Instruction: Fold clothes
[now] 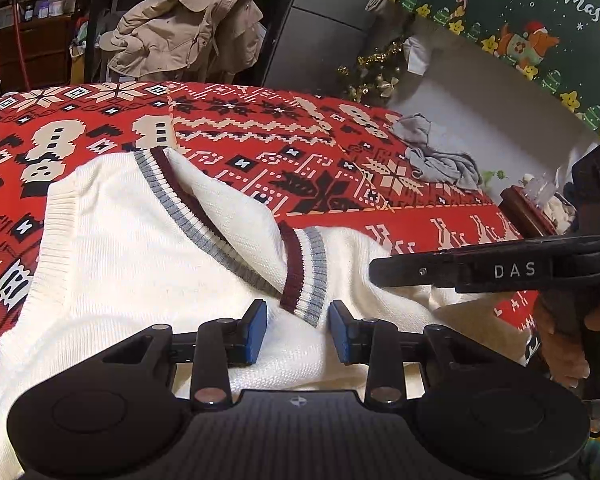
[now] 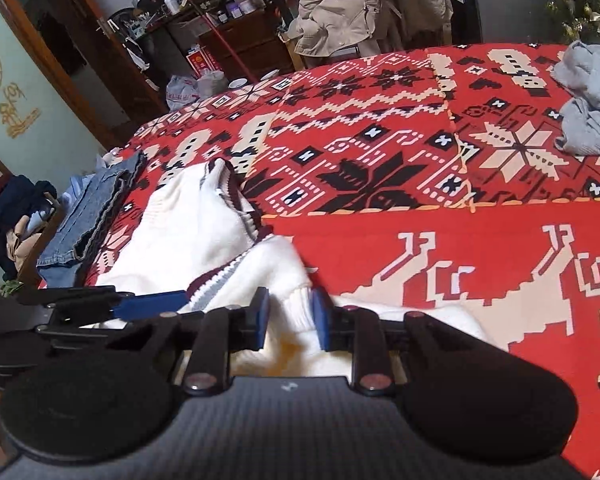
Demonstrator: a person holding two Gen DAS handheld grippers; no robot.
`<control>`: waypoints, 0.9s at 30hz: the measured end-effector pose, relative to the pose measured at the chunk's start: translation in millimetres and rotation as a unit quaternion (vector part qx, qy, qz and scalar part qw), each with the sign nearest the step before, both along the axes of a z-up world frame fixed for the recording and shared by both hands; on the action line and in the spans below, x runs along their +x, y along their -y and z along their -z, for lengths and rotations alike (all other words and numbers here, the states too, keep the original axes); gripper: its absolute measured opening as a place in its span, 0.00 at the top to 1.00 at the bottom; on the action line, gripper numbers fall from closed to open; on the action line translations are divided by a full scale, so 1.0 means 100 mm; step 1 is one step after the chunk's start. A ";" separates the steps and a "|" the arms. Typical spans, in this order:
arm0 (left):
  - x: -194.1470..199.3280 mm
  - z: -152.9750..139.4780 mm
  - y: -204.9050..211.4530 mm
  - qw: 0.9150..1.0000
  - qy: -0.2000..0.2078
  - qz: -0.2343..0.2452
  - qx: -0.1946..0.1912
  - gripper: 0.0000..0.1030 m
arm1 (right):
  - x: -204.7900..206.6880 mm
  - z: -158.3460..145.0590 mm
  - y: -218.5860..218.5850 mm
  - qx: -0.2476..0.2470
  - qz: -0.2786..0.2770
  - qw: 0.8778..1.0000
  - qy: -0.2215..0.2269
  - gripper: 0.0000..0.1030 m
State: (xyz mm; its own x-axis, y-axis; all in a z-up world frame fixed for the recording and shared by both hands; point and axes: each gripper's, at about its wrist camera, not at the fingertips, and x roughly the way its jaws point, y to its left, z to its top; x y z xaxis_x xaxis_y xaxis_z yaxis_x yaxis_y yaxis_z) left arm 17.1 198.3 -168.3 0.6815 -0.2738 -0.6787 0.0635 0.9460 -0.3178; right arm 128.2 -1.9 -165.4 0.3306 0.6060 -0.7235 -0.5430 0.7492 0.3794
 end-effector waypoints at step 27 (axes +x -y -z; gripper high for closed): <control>0.92 -0.19 -1.22 0.993 0.002 -0.007 0.118 0.66 | 0.95 0.02 0.11 -0.217 -0.017 0.957 0.194 0.91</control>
State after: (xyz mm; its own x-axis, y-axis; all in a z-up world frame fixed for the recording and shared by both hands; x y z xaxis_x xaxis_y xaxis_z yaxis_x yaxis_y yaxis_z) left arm 109.3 319.8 -149.0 0.6873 -0.0975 -0.7198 0.0501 0.9950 -0.0869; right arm 223.2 -12.5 -167.6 0.6110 0.2920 -0.7359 -0.6065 0.7700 -0.1981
